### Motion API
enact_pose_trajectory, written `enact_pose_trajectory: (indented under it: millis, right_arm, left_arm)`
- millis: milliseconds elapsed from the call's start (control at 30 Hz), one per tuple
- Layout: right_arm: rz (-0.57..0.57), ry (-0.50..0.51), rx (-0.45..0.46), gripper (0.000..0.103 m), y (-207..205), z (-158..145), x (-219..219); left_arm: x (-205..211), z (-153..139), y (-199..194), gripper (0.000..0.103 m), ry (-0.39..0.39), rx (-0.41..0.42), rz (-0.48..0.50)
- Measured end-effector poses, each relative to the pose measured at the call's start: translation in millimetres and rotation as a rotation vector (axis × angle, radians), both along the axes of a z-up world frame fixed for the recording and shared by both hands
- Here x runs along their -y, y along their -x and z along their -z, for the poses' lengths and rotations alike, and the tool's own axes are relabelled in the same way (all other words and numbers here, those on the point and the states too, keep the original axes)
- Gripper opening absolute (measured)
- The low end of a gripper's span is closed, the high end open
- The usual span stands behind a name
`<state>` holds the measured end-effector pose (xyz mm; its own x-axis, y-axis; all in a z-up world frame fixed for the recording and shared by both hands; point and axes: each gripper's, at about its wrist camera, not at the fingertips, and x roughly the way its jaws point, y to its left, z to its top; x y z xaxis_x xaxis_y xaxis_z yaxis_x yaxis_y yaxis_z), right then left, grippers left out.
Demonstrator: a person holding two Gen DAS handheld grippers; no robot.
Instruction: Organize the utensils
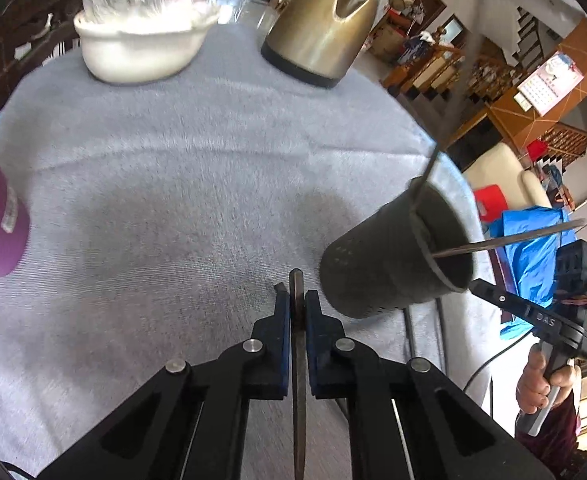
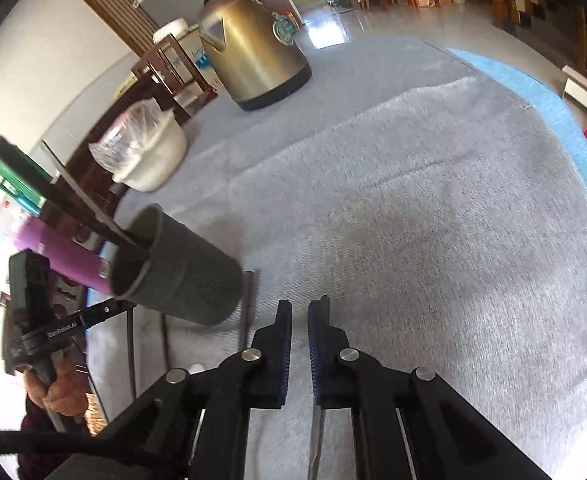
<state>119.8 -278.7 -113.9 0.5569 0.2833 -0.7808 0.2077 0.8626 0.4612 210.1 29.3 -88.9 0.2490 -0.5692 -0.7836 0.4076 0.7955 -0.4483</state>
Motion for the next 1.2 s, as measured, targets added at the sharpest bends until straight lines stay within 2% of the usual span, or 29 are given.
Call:
enact_pose_trajectory:
  millis: [167, 267, 300, 500, 567, 600, 633, 667, 767, 867, 1200]
  right_arm:
    - [0.021, -0.014, -0.021, 0.014, -5.4, -1.5, 7.2]
    - [0.024, -0.006, -0.057, 0.030, -19.5, 8.8, 6.9]
    - [0.019, 0.002, -0.072, 0.033, -24.6, 12.7, 5.0]
    - [-0.030, 0.123, -0.163, 0.035, -48.1, 39.6, -17.7]
    - [-0.040, 0.210, -0.146, 0.033, -52.3, 41.3, -27.7]
    - [-0.052, 0.242, -0.154, 0.028, -53.8, 41.5, -31.7]
    - [-0.063, 0.276, -0.156, 0.010, -54.5, 41.0, -36.1]
    - [-0.074, 0.284, -0.165, 0.007, -54.9, 41.7, -38.2]
    - [-0.080, 0.276, -0.138, 0.007, -45.7, 34.7, -38.8]
    - [-0.077, 0.251, -0.069, 0.007, -26.7, 14.6, -35.6]
    - [-0.056, 0.133, 0.220, 0.006, 34.0, -85.3, -32.1]
  left_arm:
    - [-4.2, -32.2, 21.5, 0.007, 0.010, 0.077, -0.015]
    - [-12.2, -54.9, 40.5, 0.007, 0.022, 0.128, -0.025]
    - [-14.0, -61.9, 45.7, 0.007, 0.026, 0.143, -0.029]
    - [-21.9, -92.6, 70.8, 0.007, 0.029, 0.218, -0.042]
    - [-21.2, -99.8, 73.9, 0.007, 0.024, 0.234, -0.048]
    - [-20.7, -102.9, 76.4, 0.007, 0.024, 0.243, -0.049]
    - [-20.2, -104.7, 77.6, 0.007, 0.025, 0.250, -0.049]
    - [-20.7, -107.7, 80.2, 0.007, 0.026, 0.258, -0.049]
    - [-22.5, -116.9, 86.6, 0.007, 0.031, 0.284, -0.053]
    - [-22.8, -127.0, 93.3, 0.007, 0.040, 0.302, -0.056]
    - [-19.1, -170.4, 110.0, 0.007, 0.075, 0.387, -0.068]
